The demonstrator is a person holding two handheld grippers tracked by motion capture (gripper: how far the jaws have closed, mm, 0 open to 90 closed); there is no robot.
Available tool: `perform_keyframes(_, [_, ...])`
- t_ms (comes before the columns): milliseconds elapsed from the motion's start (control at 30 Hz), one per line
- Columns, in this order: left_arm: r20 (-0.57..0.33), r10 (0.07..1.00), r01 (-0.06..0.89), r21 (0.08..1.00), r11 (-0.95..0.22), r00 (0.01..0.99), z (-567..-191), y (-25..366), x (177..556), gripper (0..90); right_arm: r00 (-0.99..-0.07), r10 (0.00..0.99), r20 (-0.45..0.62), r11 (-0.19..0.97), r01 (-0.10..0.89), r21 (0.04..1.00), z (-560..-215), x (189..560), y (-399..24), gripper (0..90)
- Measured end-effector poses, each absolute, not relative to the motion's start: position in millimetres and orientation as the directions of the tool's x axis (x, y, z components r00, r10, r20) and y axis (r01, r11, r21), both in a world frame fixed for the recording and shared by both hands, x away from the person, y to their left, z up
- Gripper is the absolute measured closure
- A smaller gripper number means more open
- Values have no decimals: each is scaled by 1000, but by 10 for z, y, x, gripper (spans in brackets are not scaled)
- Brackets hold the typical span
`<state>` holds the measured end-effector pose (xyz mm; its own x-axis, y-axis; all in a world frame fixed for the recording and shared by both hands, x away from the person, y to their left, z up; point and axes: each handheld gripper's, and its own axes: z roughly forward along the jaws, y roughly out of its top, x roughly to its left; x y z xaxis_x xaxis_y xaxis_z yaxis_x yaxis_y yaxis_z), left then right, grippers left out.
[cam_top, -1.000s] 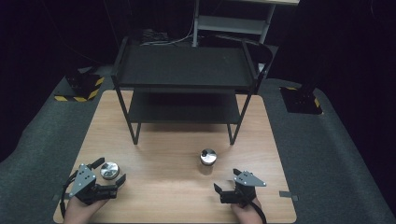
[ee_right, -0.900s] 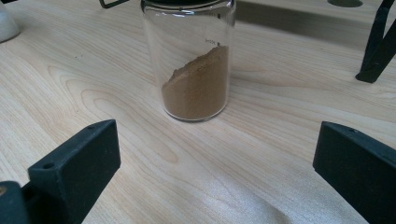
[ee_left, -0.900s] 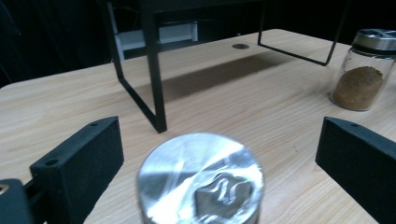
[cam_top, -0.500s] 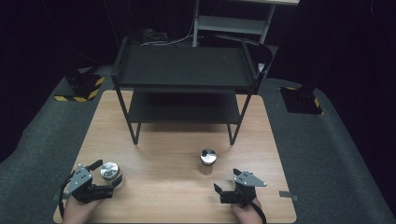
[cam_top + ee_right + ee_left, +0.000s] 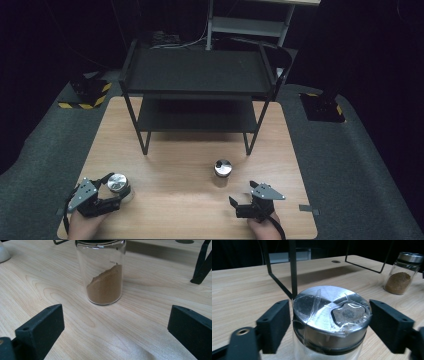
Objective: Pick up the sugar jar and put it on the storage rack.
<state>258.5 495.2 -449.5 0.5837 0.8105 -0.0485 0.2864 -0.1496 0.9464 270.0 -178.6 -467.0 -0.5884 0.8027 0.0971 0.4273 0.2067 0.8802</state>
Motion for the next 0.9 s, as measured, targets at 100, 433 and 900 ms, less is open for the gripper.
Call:
perform_keyframes(100, [-28,816,267,951,-157,578,-4496,4936,2552,251,-587,803,99,205,428,880,-4672,2700,-1789,5])
perform_keyframes(433, [1,818,239,956,-169,575,-4516,4925,2513,344,-587,804,97,208,430,879,-4667,2704,-1783,5])
perform_keyframes(900, [9,825,246,953,-179,565,-4481,4872,2503,348,-572,817,73,231,440,868,-4635,2698,-1741,5])
